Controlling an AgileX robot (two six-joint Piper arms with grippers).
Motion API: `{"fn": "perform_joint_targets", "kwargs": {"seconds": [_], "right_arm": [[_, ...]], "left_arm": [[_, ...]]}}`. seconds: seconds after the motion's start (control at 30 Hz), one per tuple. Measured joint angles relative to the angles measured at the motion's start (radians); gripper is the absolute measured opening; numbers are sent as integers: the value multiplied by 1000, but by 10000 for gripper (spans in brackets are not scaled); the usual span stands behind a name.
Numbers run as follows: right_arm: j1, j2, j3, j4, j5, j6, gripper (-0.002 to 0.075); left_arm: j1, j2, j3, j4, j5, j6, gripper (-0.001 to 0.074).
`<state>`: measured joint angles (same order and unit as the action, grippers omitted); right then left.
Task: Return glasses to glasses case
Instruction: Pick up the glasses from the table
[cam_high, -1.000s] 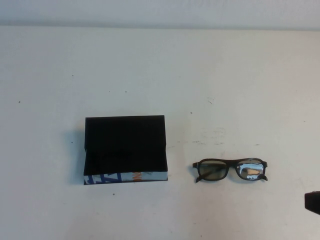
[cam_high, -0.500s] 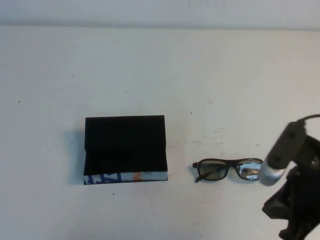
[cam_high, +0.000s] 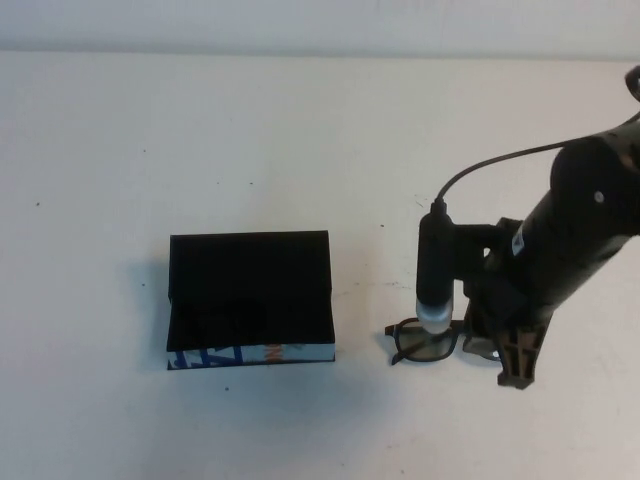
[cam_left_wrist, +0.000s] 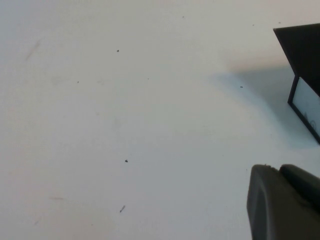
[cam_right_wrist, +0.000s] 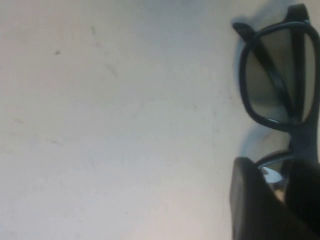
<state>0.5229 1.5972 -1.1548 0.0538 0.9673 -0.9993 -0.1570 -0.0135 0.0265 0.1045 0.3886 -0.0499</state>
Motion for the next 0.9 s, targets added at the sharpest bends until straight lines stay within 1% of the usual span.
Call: {"fn": "perform_joint_targets", "kwargs": {"seconds": [0.13, 0.2, 0.23, 0.3, 0.5, 0.9], "right_arm": [[-40, 82, -65, -18, 0, -46, 307], [-54, 117, -81, -26, 0, -74, 365], [-58, 131, -89, -32, 0, -87, 381], [-63, 152, -99, -35, -3, -116, 391], [-63, 186, -117, -20, -26, -214, 391], [-73, 282, -176, -4, -22, -227, 391]], "left_arm": [[0, 0, 0, 0, 0, 0, -4], [0, 0, 0, 0, 0, 0, -4], [0, 0, 0, 0, 0, 0, -4], [0, 0, 0, 0, 0, 0, -4], [0, 0, 0, 0, 0, -2, -4], [0, 0, 0, 0, 0, -4, -4]]}}
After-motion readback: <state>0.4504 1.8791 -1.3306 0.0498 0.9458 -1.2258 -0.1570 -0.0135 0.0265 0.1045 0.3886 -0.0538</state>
